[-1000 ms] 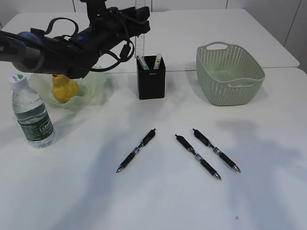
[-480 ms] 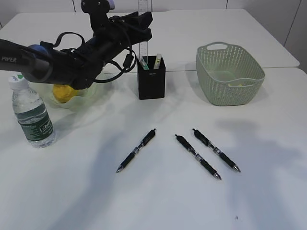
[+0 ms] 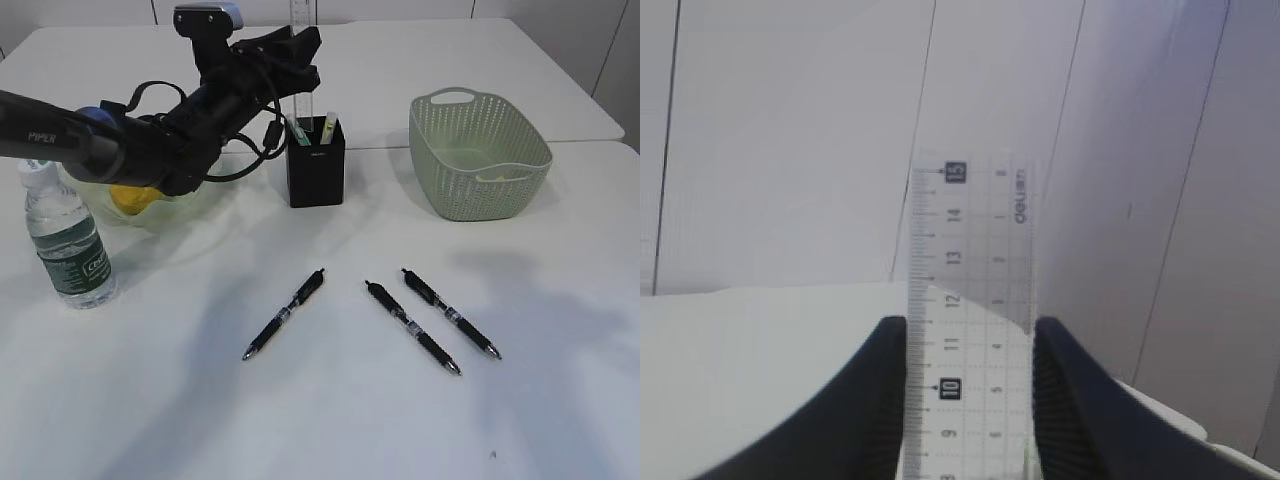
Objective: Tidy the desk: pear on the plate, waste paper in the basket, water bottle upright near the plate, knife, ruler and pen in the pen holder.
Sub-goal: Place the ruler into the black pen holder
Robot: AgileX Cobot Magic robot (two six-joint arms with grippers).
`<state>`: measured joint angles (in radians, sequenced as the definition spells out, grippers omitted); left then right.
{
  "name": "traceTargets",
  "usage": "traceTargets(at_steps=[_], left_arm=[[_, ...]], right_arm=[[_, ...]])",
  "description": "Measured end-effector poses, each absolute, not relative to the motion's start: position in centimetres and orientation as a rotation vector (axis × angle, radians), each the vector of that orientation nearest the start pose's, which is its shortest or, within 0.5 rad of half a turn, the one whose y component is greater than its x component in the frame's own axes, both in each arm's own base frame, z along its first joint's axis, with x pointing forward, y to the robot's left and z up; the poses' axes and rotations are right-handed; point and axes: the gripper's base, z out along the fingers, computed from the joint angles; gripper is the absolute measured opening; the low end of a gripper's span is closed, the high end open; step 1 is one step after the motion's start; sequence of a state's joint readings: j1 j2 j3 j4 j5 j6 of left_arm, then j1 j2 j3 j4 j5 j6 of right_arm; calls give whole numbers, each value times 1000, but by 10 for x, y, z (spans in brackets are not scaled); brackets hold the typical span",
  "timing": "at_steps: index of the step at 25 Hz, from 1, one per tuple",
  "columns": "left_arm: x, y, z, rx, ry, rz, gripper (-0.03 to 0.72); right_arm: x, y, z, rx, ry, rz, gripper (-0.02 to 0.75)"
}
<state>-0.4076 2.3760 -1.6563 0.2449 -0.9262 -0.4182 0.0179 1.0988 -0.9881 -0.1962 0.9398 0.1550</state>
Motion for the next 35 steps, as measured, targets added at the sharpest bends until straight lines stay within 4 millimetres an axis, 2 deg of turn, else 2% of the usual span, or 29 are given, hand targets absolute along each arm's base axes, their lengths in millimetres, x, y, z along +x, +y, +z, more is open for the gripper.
traceTargets(at_steps=[7,22,35], left_arm=[[483,-225,178,239,1300,-689,260],[487,-227,179,237,1258,-696,260],[487,-227,172,238,1260,-697,261]], right_arm=[[210,-10,335,90,2512,-173,314],[210,-10,335,91,2510,-168,314],[210,-10,335,91,2509,-166,314]])
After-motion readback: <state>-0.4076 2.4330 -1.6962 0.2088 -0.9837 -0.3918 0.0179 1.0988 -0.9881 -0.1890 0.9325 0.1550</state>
